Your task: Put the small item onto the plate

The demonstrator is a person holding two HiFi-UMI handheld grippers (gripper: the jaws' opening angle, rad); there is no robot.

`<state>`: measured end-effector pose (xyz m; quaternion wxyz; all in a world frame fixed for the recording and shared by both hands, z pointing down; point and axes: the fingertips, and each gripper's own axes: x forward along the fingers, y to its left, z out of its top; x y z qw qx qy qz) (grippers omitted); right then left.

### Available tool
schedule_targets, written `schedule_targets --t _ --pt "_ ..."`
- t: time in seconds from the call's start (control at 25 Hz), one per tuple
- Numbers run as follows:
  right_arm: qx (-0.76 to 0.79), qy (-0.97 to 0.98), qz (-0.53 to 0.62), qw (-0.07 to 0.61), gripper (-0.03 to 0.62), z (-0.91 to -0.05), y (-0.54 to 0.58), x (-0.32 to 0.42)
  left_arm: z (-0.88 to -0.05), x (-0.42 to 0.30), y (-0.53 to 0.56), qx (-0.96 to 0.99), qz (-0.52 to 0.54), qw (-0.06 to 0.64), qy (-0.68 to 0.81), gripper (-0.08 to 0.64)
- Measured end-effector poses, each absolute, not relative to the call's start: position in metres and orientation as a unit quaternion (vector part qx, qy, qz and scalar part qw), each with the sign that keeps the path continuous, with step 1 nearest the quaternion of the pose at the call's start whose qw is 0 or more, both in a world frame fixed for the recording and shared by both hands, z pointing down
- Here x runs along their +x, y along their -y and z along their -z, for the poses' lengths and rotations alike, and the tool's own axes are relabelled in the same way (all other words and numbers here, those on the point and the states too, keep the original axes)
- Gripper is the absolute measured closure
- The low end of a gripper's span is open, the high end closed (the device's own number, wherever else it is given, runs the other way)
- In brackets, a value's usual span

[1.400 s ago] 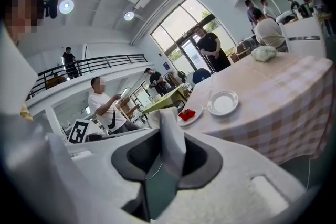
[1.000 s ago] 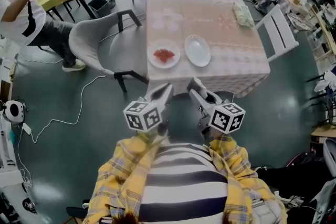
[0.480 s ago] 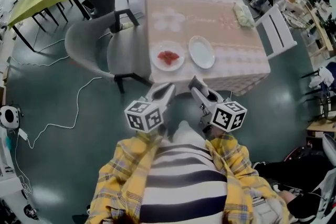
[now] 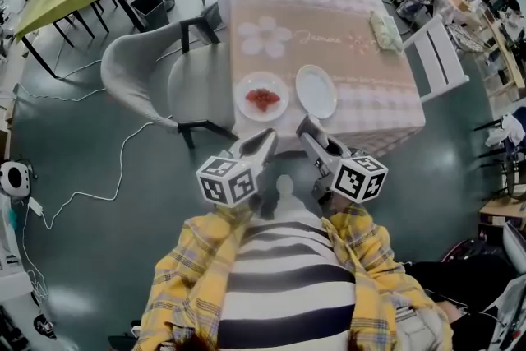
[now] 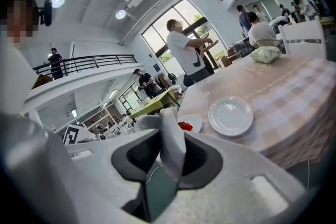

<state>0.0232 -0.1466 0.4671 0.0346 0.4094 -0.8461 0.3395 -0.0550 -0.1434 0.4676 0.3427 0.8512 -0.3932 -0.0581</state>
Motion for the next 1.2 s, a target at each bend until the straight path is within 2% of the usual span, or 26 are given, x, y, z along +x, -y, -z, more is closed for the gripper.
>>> schedule_targets --t 1.2 --pt "0.373 0.849 -0.371 0.05 0.5 -0.489 0.251 0.064 -0.481 0.016 0.246 0.836 0.036 0.366 0.407 0.545"
